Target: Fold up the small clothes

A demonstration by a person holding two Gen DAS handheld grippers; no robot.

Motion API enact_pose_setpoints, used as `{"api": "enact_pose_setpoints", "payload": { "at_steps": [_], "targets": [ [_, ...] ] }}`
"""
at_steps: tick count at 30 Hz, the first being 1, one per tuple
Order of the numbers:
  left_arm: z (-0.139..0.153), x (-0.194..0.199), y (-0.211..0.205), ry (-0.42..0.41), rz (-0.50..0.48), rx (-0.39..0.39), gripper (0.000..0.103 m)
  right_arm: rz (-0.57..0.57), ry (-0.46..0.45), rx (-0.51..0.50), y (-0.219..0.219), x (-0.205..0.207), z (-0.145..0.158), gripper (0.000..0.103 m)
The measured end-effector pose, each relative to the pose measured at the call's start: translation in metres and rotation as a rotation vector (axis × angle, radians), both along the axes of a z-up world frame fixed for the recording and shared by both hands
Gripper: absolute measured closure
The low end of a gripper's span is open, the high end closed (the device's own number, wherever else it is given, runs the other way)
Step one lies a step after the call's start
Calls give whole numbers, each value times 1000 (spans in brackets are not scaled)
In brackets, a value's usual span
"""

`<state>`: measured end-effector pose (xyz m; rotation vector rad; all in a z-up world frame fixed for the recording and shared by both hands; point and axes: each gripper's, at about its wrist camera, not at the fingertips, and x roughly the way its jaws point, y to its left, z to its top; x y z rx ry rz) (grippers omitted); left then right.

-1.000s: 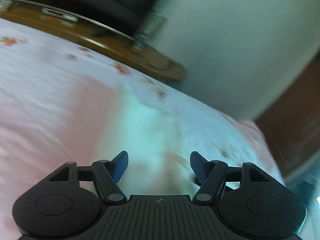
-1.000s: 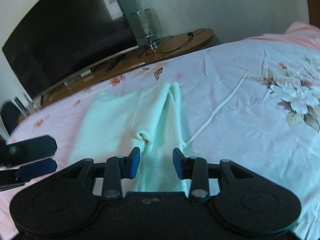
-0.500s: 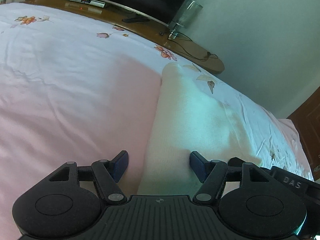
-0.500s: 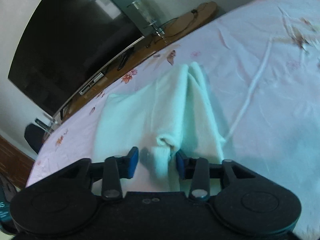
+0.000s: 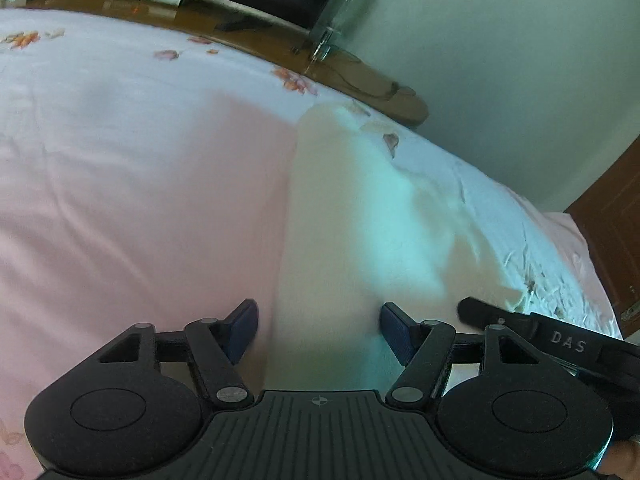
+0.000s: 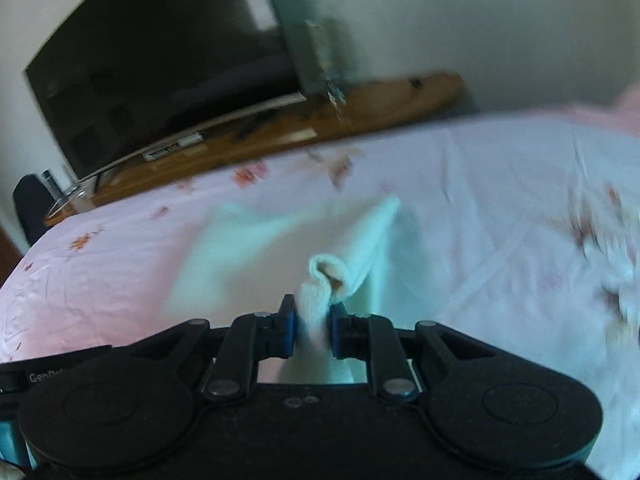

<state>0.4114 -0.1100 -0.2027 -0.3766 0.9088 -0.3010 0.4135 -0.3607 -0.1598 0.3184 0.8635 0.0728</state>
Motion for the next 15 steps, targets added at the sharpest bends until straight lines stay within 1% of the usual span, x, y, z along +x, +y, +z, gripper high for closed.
{"api": "enact_pose_setpoints", "payload": {
  "at_steps": [1, 2, 3, 5, 7, 9, 12, 13, 14, 15],
  "targets": [
    [1, -2, -2, -10, -19, 25, 36, -13, -2, 17, -2, -4, -8, 83],
    [3, -4, -4, -16, -30, 46, 36, -16, -25, 17, -1, -9, -8, 81],
    [5, -5, -3, -11, -26, 46, 36, -13, -27, 8, 1, -11, -6, 77],
    [7, -6, 5, 13, 2, 19, 36, -21, -29, 9, 2, -17, 1, 71],
    [11, -10, 13, 19, 30, 3, 36, -43, -47, -12, 0, -29, 9, 71],
    [6, -12, 14, 25, 18, 23, 35, -58, -71, -45, 0, -45, 18, 71],
    [3, -17, 11, 4, -12, 60, 35, -61, -119, -101, 10, -67, 25, 71],
    [4, -19, 10, 5, -16, 67, 36, -51, -108, -121, 16, -73, 20, 72],
    [5, -18, 10, 9, -18, 69, 36, -27, -67, -150, 21, -74, 10, 76],
    [6, -17, 12, 19, -16, 63, 36, -13, -4, -188, 25, -73, -4, 77]
  ]
}}
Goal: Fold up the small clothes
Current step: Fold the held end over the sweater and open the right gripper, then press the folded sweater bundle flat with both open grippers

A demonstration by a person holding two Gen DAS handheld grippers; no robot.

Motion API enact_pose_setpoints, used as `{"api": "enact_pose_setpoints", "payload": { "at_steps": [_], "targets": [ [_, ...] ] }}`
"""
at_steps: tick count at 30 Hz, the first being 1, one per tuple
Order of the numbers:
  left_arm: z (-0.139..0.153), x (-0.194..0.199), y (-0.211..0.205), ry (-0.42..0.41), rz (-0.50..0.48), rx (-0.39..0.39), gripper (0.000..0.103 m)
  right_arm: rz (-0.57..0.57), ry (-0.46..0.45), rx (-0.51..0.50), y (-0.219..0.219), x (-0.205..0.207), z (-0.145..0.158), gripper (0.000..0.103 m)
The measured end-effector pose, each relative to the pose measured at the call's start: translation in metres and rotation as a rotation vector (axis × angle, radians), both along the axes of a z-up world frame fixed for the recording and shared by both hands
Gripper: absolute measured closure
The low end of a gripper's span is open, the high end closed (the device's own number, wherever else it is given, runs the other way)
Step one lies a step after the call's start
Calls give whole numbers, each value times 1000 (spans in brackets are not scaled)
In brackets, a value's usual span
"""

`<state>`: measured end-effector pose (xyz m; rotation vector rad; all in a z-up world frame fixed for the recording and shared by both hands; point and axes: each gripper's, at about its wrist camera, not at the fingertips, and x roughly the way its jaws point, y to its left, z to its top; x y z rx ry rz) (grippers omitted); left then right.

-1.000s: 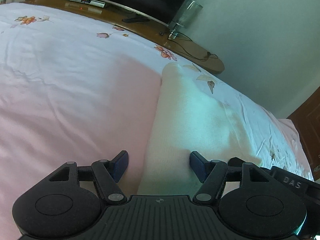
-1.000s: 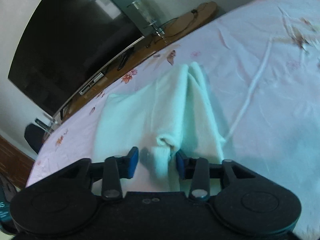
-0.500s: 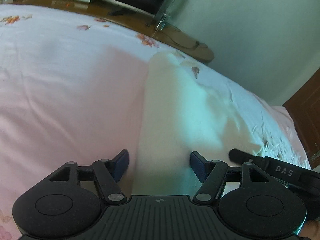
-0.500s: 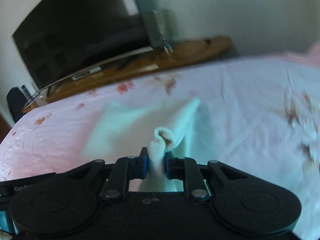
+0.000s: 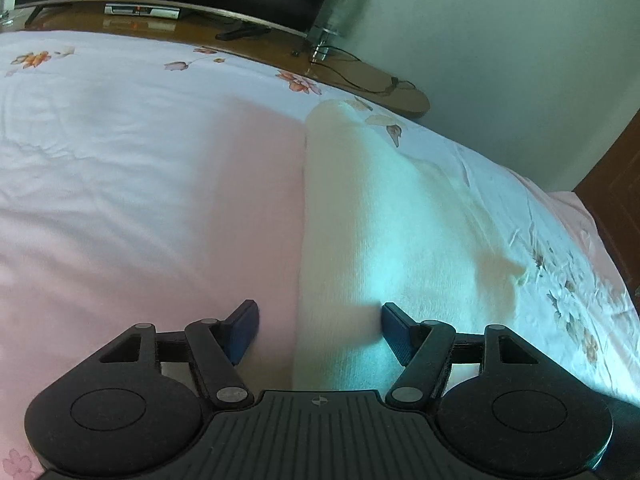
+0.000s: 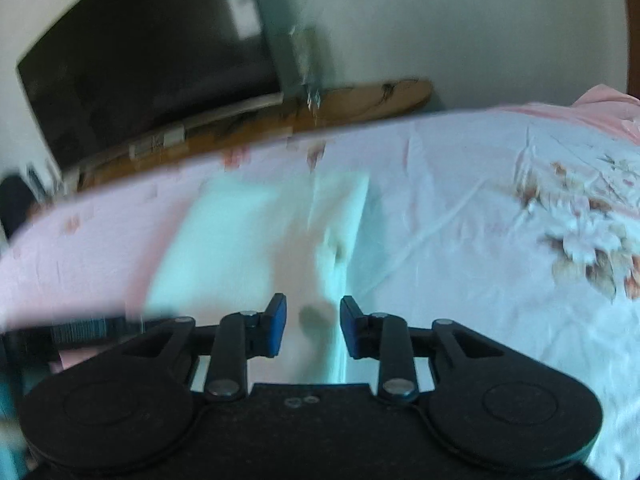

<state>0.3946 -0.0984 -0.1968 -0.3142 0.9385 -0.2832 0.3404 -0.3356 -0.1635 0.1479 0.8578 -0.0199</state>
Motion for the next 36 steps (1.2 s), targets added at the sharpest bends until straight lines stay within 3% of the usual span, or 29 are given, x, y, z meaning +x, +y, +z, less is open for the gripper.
{"api": "enact_pose_setpoints", "payload": {
  "at_steps": [2, 5, 9, 14, 21, 24, 26, 27, 32, 36],
  "targets": [
    [6, 1, 6, 18, 20, -24, 36, -29, 6, 20, -3, -6, -10, 76],
    [19, 6, 13, -9, 45, -31, 35, -73, -2, 89, -14, -6, 5, 76],
    [34, 21, 8, -40, 42, -31, 35, -68, -99, 75, -11, 5, 34, 74],
    [43, 57, -13, -80, 46, -22, 35, -38, -163, 46, -3, 45, 48, 74],
    [13, 116, -31, -20, 111, 64, 35, -60, -166, 58, -10, 112, 34, 74],
    [-7, 121, -25, 26, 132, 11, 30, -40, -133, 0, -7, 126, 14, 75],
    [-7, 119, -29, 0, 118, 37, 29, -27, -29, -37, -9, 136, -15, 76],
    [-6, 119, -29, 4, 122, 36, 29, -30, -65, -31, -12, 131, -20, 76],
    [8, 132, -25, -46, 185, 33, 29, -19, -89, 4, -19, 135, -7, 74],
    [-5, 155, -29, 6, 193, 60, 29, 30, -123, -55, -5, 152, -1, 74]
  ]
}}
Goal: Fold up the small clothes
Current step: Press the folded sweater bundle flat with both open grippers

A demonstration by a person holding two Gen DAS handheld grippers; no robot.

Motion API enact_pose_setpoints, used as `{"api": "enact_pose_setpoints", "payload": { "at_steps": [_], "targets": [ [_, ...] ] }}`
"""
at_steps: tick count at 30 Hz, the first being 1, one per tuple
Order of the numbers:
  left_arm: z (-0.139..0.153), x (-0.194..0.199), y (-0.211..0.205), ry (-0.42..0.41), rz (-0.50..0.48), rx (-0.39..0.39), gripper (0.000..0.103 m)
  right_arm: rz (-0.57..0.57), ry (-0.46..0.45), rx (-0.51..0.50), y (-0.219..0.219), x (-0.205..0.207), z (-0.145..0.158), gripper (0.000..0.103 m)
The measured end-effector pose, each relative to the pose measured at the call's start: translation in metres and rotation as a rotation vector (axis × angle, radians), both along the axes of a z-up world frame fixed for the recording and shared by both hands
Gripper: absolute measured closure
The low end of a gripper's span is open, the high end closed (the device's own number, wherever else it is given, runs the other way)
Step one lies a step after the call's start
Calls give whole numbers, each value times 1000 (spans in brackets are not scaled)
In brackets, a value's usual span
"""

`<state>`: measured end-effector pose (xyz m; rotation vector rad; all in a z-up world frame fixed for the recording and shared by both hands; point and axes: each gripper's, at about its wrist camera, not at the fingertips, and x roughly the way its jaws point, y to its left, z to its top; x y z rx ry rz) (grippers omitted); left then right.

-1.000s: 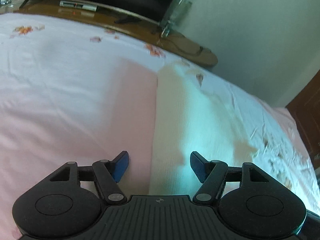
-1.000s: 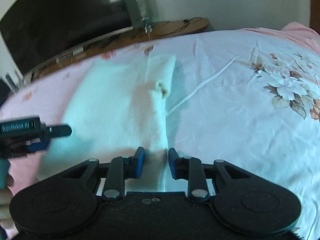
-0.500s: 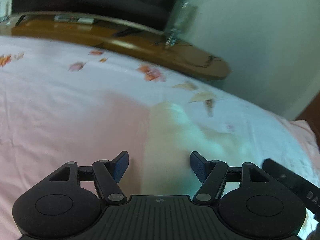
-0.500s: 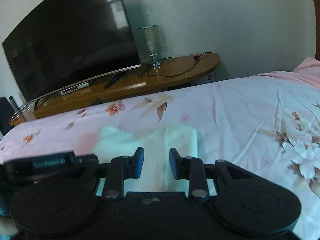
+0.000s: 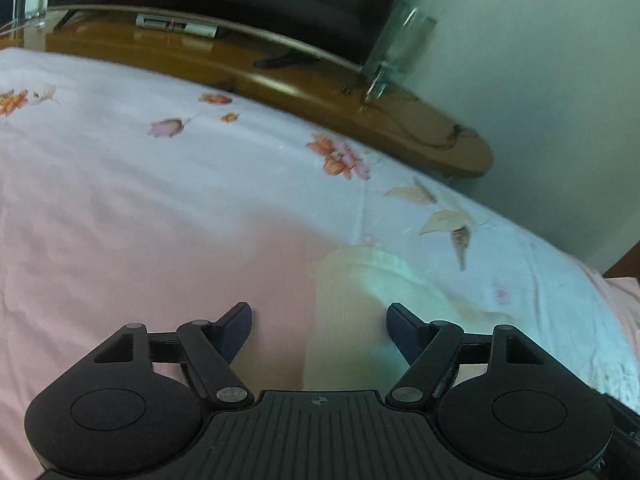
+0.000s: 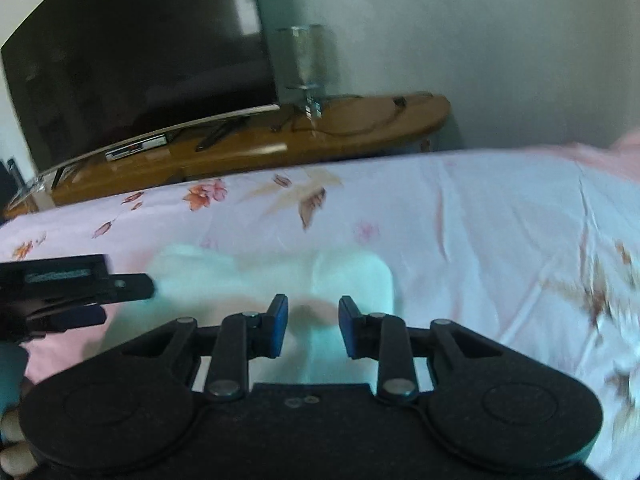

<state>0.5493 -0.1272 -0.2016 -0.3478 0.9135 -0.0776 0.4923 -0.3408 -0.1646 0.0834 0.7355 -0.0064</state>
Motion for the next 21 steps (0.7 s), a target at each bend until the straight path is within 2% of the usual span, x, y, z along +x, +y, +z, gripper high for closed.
{"api": "enact_pose_setpoints", "payload": {
  "at_steps": [4, 5, 7, 13, 16, 21],
  "targets": [
    [-6, 1, -9, -23, -33, 65, 29, 3, 15, -33, 7, 11, -9, 74],
    [-7, 1, -10, -31, -37, 72, 29, -6, 48, -20, 3, 15, -17, 75],
    [-8, 2, -10, -37, -39, 72, 28, -21, 26, 6, -2, 15, -21, 76],
    [-4, 0, -13, -32, -47, 101, 27, -22, 47, 5, 0, 15, -20, 76],
    [1, -6, -10, -25, -36, 96, 27, -31, 61, 25, 0, 12, -10, 74],
    [17, -31, -10, -76, -61, 129, 27, -43, 16, 57, -2, -17, 11, 73]
  ]
}}
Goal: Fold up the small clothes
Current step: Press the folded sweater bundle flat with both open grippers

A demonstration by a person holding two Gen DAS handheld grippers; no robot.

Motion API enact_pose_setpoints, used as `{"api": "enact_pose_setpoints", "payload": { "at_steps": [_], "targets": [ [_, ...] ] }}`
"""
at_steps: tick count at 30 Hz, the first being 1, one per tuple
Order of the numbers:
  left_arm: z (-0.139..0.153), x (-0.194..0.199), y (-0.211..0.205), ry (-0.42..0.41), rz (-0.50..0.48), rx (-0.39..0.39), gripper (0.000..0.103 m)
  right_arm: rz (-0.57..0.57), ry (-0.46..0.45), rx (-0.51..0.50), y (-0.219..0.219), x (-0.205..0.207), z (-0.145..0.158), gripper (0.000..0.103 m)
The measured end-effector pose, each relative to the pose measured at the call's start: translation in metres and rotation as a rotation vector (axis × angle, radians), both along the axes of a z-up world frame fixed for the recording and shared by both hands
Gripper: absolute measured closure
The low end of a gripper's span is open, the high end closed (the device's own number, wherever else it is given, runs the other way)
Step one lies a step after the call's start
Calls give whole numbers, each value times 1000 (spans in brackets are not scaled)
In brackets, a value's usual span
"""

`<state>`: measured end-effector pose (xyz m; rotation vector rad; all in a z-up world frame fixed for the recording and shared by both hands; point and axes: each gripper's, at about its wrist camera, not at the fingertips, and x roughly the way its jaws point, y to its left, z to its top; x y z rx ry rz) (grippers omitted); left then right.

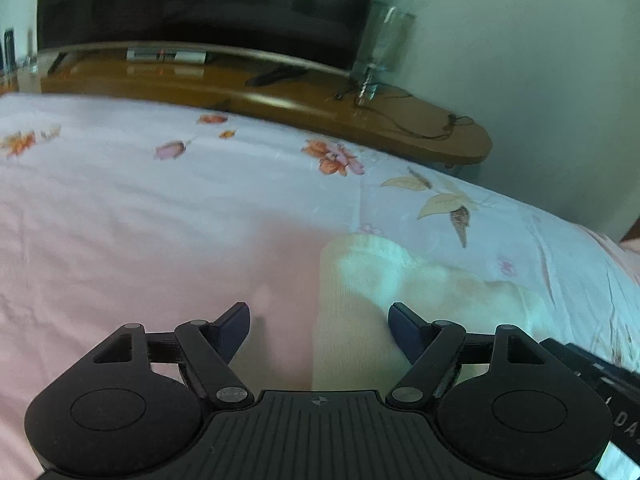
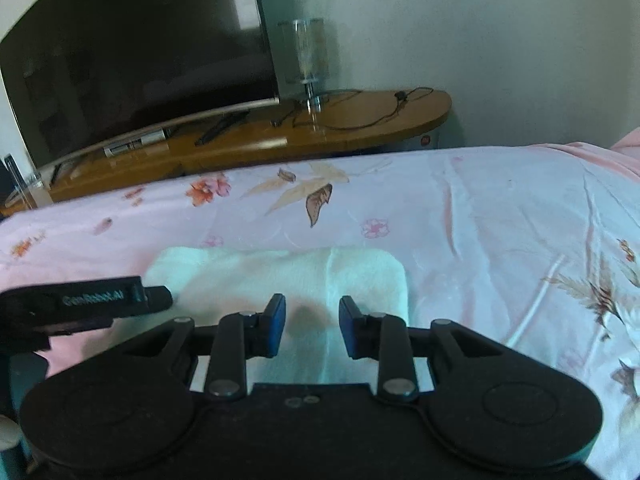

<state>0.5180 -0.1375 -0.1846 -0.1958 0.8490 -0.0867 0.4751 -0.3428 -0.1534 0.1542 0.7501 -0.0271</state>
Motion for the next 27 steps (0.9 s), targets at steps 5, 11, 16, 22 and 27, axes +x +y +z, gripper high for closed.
{"api": "enact_pose_setpoints", "payload": {
  "at_steps": [5, 11, 16, 22, 27],
  "targets": [
    [14, -29, 0, -8, -58, -4, 27, 12, -35, -20, 6, -33, 18, 73],
    [11, -64, 0, 29, -110, -18, 27, 8, -36, -32, 11, -73, 24, 73],
    [2, -84, 2, 50, -125, -27, 27, -7, 2, -29, 14, -97, 13, 73],
    [-6, -101, 2, 85, -164, -17, 27, -22, 79, -34, 17, -118, -12, 73],
    [-7, -116, 5, 73, -184, -4, 27, -47, 83, -36, 19, -136, -15, 71]
  ]
}}
